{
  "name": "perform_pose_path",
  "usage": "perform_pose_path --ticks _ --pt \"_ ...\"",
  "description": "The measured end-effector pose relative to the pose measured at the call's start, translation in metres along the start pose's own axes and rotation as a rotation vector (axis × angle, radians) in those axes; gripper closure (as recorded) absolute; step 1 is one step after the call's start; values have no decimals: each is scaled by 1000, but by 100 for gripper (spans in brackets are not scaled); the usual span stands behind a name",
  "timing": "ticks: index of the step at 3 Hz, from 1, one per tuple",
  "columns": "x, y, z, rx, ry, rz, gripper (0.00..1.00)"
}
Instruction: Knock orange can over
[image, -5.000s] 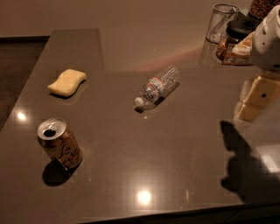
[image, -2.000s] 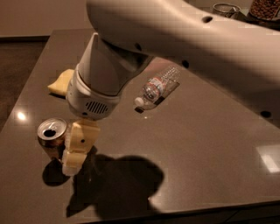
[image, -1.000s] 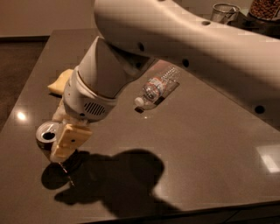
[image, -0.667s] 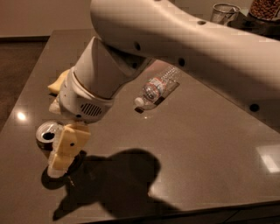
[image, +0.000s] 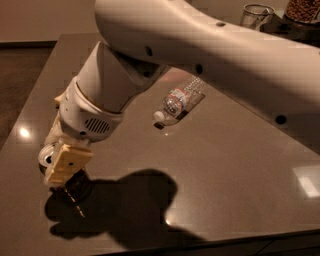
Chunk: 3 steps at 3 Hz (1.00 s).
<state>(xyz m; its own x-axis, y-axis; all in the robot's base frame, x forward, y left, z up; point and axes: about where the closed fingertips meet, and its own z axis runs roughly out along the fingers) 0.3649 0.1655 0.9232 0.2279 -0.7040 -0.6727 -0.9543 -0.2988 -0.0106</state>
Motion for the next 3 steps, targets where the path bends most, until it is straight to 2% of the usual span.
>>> perform_pose_path --ticks 1,2,3 --pt "1 -3 -3 7 25 14 88" --pt "4 -15 -25 49 123 50 100" --pt "11 -27 -60 105 263 89 100"
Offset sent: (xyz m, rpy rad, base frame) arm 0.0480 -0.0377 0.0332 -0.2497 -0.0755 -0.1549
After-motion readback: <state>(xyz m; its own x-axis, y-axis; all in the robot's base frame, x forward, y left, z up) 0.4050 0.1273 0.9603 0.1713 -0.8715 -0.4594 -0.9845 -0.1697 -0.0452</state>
